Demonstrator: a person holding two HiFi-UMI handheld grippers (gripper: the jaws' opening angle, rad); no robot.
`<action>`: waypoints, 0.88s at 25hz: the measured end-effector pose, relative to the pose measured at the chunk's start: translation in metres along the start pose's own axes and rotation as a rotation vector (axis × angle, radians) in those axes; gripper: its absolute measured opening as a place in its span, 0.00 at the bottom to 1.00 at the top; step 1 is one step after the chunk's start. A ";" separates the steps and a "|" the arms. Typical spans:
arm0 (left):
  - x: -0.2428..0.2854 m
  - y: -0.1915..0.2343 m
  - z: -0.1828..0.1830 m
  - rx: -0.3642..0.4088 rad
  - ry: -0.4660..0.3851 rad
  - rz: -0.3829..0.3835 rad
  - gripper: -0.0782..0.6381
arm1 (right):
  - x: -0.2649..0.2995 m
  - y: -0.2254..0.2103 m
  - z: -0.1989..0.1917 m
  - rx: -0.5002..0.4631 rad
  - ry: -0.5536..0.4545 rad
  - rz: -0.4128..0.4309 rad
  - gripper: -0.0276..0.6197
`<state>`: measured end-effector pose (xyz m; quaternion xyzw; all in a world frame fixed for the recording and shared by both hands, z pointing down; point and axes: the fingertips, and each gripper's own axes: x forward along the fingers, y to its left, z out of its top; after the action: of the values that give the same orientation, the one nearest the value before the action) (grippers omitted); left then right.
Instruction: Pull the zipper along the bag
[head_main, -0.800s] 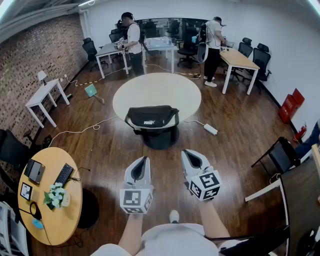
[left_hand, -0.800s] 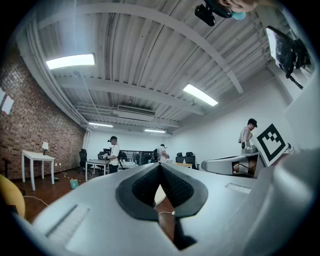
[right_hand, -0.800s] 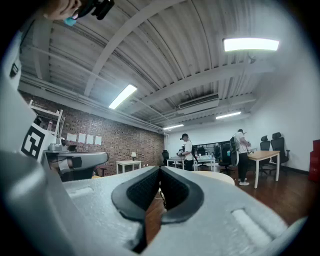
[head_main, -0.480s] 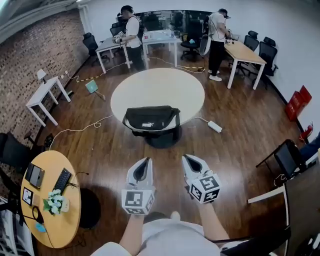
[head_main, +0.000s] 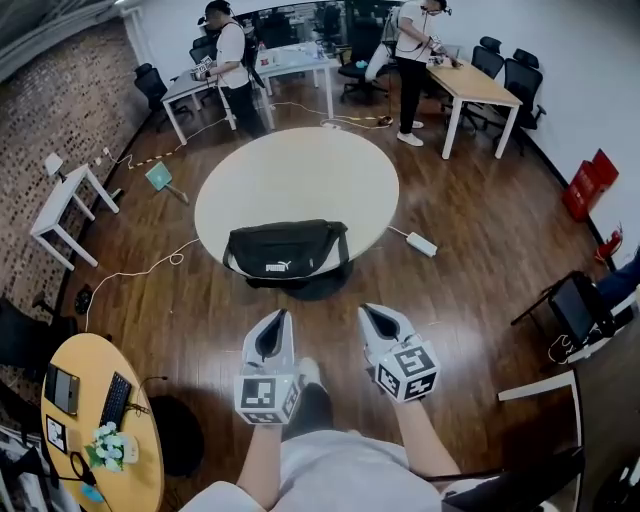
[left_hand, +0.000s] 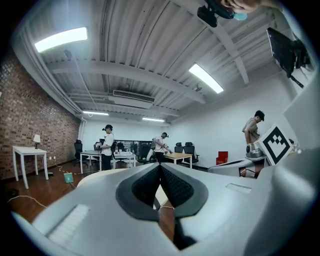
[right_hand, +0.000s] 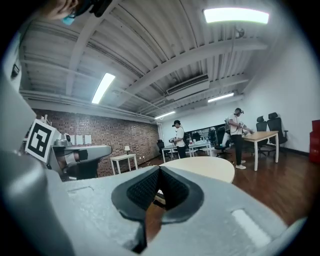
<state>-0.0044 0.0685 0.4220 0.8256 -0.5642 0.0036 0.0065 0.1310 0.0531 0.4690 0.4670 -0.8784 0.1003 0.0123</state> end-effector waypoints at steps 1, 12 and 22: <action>0.017 0.007 -0.001 -0.001 0.000 -0.010 0.13 | 0.014 -0.007 0.002 -0.002 0.002 -0.005 0.03; 0.191 0.086 0.018 0.026 -0.028 -0.192 0.13 | 0.182 -0.087 0.058 -0.043 -0.010 -0.110 0.03; 0.281 0.125 -0.033 -0.039 0.072 -0.236 0.13 | 0.259 -0.135 0.036 -0.046 0.123 -0.130 0.03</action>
<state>-0.0188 -0.2387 0.4601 0.8853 -0.4624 0.0216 0.0434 0.0990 -0.2390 0.4860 0.5156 -0.8460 0.1074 0.0832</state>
